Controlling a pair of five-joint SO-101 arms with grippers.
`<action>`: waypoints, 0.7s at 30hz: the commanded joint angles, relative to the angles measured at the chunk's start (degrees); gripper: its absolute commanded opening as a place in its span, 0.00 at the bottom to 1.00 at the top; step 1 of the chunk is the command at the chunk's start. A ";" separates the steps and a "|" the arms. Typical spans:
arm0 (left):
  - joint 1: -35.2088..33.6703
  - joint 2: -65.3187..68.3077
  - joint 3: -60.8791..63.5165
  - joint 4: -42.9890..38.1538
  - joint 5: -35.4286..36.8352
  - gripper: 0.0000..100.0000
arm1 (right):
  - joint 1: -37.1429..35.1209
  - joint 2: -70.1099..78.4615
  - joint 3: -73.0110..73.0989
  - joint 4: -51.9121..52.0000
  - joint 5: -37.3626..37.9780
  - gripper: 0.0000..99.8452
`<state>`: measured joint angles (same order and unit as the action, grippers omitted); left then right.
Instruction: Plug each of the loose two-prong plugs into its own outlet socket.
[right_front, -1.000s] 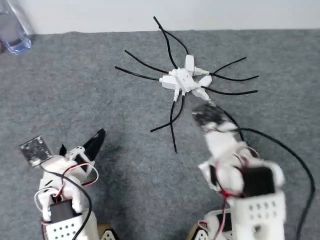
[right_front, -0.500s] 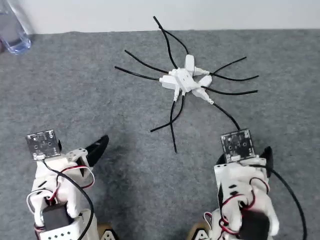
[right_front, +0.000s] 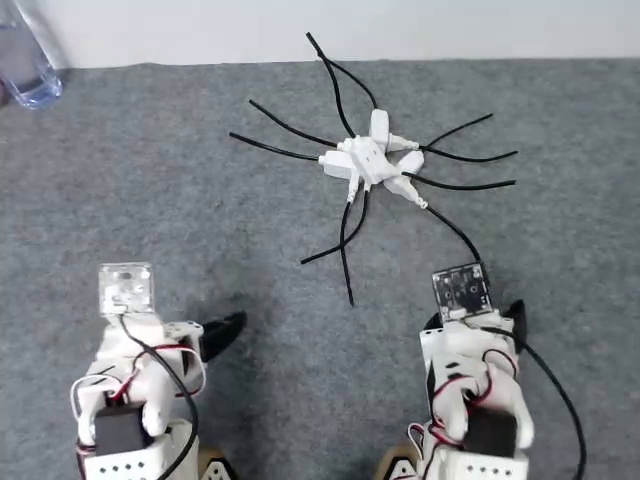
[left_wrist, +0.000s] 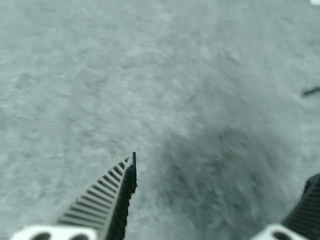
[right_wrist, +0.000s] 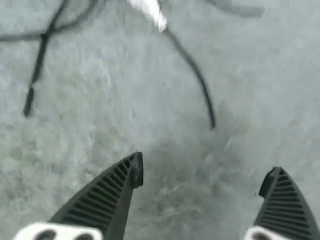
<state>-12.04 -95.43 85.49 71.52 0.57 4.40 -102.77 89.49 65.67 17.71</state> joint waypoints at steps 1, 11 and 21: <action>2.90 -0.62 2.07 0.35 1.93 0.47 | 0.84 -1.01 3.43 -4.00 -7.12 0.36; 5.19 -0.62 6.55 -0.53 1.58 0.47 | -4.18 -1.01 6.95 -4.09 -15.30 0.36; -1.58 -0.62 9.98 -5.19 -5.45 0.47 | -15.87 -0.84 6.95 -2.86 -15.65 0.36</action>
<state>-10.55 -95.43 95.60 69.05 -3.21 -10.37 -103.21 95.47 63.47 2.77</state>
